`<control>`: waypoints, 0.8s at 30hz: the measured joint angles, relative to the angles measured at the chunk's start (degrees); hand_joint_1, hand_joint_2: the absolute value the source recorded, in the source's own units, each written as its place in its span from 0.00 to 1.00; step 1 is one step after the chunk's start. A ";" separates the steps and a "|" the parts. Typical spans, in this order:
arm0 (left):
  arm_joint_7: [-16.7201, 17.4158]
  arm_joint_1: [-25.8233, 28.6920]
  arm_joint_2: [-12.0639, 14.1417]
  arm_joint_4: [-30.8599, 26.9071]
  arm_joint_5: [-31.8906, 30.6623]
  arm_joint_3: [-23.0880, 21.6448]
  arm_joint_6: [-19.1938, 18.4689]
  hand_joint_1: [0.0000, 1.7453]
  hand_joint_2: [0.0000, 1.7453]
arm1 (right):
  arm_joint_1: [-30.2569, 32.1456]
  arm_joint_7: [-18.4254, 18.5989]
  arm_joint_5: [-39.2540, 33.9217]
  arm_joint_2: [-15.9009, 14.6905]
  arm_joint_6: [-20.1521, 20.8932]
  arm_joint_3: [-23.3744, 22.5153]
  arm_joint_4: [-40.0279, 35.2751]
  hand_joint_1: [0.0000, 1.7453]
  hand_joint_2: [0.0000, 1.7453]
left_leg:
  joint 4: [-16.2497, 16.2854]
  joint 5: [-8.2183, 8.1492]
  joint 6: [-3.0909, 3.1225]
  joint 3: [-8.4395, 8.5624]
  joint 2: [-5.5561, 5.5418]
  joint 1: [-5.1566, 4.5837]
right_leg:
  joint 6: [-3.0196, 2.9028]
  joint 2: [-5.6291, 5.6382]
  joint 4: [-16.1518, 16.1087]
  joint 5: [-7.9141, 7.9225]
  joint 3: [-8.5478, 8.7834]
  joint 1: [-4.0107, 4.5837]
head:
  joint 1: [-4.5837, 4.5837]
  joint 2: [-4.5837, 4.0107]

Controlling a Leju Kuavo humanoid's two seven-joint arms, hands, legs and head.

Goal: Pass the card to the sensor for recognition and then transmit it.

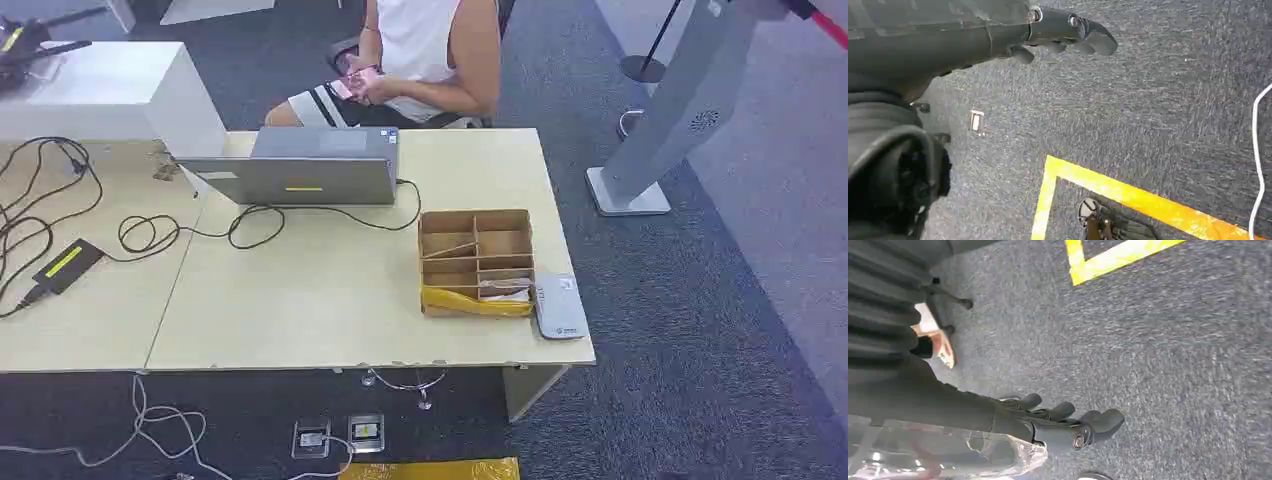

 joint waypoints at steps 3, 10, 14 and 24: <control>-1.86 -0.44 -0.09 -0.02 -0.04 0.00 0.54 0.00 0.00 | -1.42 0.13 -1.46 -1.22 0.33 -0.70 0.00 0.00 1.00 | 0.00 0.01 0.01 0.01 0.01 -0.02 | 0.02 0.01 0.00 0.02 0.00 -0.02 | 0.00 -0.02; -2.64 -1.89 -0.98 -0.15 -0.63 -0.02 2.05 0.00 0.00 | -6.72 -0.50 -7.58 -5.28 0.90 -2.86 -0.11 0.00 1.00 | 0.03 0.05 0.06 0.05 0.02 -0.07 | 0.07 0.02 0.00 0.09 0.00 -0.08 | 0.00 0.00; -2.64 -4.20 -1.33 -0.18 -1.31 -0.07 2.67 0.00 0.00 | -10.59 -0.52 -9.37 -8.26 1.20 -3.91 -0.55 0.00 1.00 | 0.03 0.07 0.09 0.05 0.01 -0.09 | 0.08 0.00 0.00 0.12 0.03 -0.11 | 0.00 0.00; -2.84 -4.73 -2.23 -0.61 -2.01 -0.04 2.95 0.00 0.00 | -19.49 -4.02 -15.38 -14.99 -1.33 -5.07 -1.09 0.00 1.00 | 0.04 0.07 0.10 0.02 0.02 -0.12 | 0.09 0.01 0.00 0.12 0.01 -0.15 | 0.00 0.00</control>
